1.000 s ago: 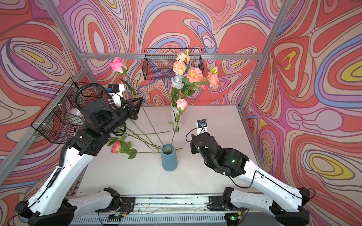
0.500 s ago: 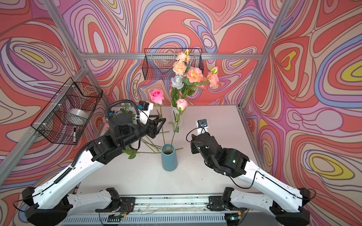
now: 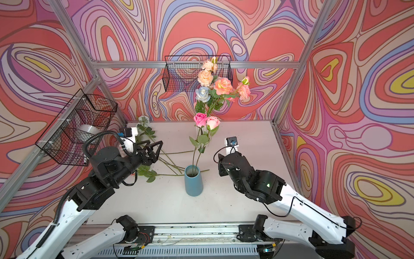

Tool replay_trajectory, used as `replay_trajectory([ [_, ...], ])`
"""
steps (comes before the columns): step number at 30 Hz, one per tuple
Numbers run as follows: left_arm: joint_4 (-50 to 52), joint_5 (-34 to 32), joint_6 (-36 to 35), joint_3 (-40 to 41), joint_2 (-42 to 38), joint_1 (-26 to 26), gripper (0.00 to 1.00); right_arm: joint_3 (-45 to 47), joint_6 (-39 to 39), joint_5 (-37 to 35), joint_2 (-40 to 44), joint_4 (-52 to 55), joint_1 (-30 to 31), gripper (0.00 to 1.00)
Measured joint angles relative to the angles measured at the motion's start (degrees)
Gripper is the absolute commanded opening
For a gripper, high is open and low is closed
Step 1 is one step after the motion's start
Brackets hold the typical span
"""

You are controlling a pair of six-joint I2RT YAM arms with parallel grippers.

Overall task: Arrange flowers in a vase
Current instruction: Place the flower in the vase, then pick up the flower from the top-left of the table.

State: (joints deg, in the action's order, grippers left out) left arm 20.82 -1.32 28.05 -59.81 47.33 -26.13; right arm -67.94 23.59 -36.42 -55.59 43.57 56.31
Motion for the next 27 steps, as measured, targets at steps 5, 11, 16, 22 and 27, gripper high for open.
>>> replay_trajectory([
  [5, -2.5, 7.8, 10.2, 9.0, 12.3, 14.6, 0.72, 0.5, -0.2, 0.2, 0.0, -0.8, 0.0, 0.49],
  [11, -10.0, 10.6, 16.2, 6.2, 34.0, 21.0, 0.69, 0.6, -0.2, 0.4, 0.0, -1.2, 0.0, 0.48],
  [16, -13.8, 10.4, 17.3, -4.2, 50.8, 24.4, 0.68, 1.3, -0.2, 0.4, 0.2, -1.3, 0.0, 0.48],
  [22, -15.0, 8.8, 17.2, -13.8, 62.2, 25.4, 0.6, 1.4, -0.2, 0.2, 0.3, -1.1, -0.1, 0.48],
  [27, -14.1, 7.4, 16.7, -19.0, 68.3, 25.4, 0.57, 1.4, -0.1, -0.3, 0.3, -0.2, -0.1, 0.48],
])
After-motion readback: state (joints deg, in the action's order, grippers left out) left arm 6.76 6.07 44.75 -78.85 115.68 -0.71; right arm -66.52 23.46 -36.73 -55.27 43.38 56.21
